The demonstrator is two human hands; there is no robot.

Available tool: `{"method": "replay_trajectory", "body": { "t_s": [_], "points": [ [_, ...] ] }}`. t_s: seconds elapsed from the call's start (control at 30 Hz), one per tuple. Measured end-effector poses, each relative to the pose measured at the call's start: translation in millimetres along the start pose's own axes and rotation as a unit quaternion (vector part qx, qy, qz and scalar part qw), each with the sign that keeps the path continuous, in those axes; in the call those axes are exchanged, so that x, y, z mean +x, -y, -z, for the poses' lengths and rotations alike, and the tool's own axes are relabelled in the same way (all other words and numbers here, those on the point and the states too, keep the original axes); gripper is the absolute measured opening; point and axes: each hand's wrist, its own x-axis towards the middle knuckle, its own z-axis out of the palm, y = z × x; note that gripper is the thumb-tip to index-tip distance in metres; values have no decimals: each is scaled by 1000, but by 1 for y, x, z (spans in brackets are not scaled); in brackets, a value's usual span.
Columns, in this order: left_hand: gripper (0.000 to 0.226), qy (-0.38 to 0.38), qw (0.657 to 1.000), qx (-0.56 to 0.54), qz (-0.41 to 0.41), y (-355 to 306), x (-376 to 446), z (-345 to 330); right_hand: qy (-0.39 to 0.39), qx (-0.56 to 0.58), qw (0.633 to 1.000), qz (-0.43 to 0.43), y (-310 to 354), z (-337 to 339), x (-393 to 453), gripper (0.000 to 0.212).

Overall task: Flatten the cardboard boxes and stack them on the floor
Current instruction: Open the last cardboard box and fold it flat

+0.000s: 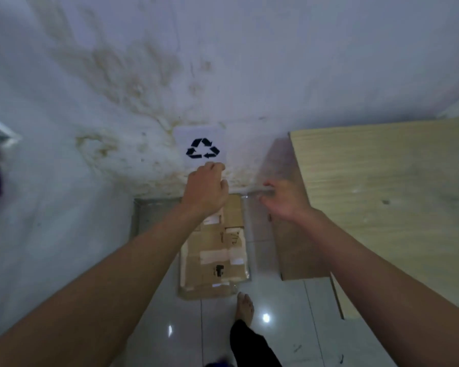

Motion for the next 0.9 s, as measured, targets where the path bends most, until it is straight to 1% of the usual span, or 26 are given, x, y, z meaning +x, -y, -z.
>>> {"method": "replay_trajectory", "body": {
  "t_s": [0.1, 0.2, 0.33, 0.47, 0.67, 0.9],
  "points": [
    [42, -34, 998, 20, -39, -32, -28, 33, -22, -27, 999, 16, 4, 26, -46, 47],
    [43, -38, 996, 44, -69, -60, -67, 54, -52, -39, 997, 29, 4, 48, -96, 43],
    [42, -45, 994, 43, -92, -88, -120, 65, -73, -53, 995, 31, -4, 70, -157, 44],
    [39, -29, 993, 48, -106, -126, -155, 62, -98, -38, 994, 18, -24, 87, -207, 46],
    [37, -39, 987, 56, -142, -209, -172, 47, -114, -7, 993, -12, -84, 111, -260, 51],
    [43, -22, 981, 84, -175, -340, -166, 0, -137, 4, 989, -46, -203, 159, -311, 49]
  ]
}}
